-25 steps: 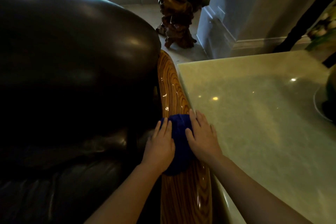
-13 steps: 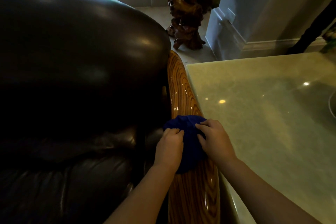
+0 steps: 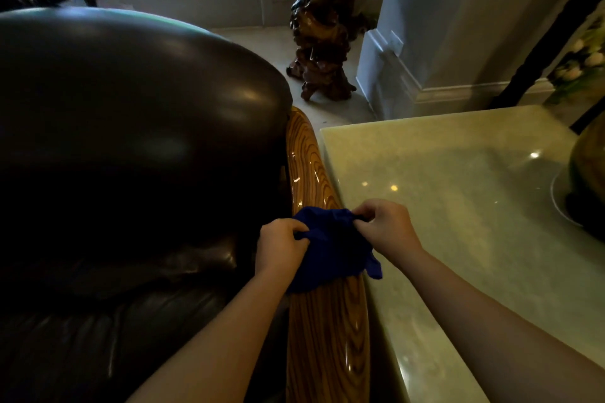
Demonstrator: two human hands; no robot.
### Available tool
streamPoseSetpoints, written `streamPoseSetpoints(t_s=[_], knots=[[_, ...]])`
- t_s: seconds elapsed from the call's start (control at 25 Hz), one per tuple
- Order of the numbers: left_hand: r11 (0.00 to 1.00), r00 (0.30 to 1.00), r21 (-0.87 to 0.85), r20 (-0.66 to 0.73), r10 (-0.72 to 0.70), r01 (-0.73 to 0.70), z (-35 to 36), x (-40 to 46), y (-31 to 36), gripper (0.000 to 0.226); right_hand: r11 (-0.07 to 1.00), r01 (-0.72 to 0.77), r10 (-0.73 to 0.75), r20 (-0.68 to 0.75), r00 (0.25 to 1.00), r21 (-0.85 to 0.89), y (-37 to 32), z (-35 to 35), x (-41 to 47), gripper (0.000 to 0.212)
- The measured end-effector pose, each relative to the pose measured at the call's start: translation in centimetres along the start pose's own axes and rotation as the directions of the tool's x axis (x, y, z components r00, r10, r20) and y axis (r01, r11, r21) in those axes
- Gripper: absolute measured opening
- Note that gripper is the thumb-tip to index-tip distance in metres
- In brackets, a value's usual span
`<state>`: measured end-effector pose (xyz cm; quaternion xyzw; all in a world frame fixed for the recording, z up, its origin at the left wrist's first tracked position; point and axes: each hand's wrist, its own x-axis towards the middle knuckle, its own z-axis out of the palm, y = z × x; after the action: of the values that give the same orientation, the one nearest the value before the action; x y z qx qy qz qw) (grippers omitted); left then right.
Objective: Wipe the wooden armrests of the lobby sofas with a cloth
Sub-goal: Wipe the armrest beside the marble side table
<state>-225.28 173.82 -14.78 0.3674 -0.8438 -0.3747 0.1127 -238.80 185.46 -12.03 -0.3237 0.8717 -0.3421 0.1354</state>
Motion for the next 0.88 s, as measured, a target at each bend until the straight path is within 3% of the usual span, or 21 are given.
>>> streamPoseSetpoints(t_s=[0.2,0.52,0.68,0.88], knots=[[0.986,0.996,-0.167,-0.087,-0.013,-0.002,-7.6,-1.3,5.8,0.024,0.993,0.109,-0.108,-0.022,0.994,0.049,-6.4,-7.1,-1.0,0.015],[0.987,0.943,-0.116,-0.326,0.066,-0.109,-25.8,-7.2,14.5,0.020,0.913,0.407,-0.407,-0.004,0.913,0.024,-23.9,-18.3,-4.2,0.014],[0.995,0.907,-0.038,-0.416,0.069,-0.093,-35.2,-12.7,15.6,0.019,0.842,0.538,-0.540,0.045,0.841,0.039,-32.7,-19.2,-7.5,0.014],[0.999,0.833,0.047,-0.551,0.038,-0.014,-45.2,-21.9,11.2,0.018,0.742,0.662,-0.670,0.146,0.728,0.104,-43.4,-15.6,-13.2,0.017]])
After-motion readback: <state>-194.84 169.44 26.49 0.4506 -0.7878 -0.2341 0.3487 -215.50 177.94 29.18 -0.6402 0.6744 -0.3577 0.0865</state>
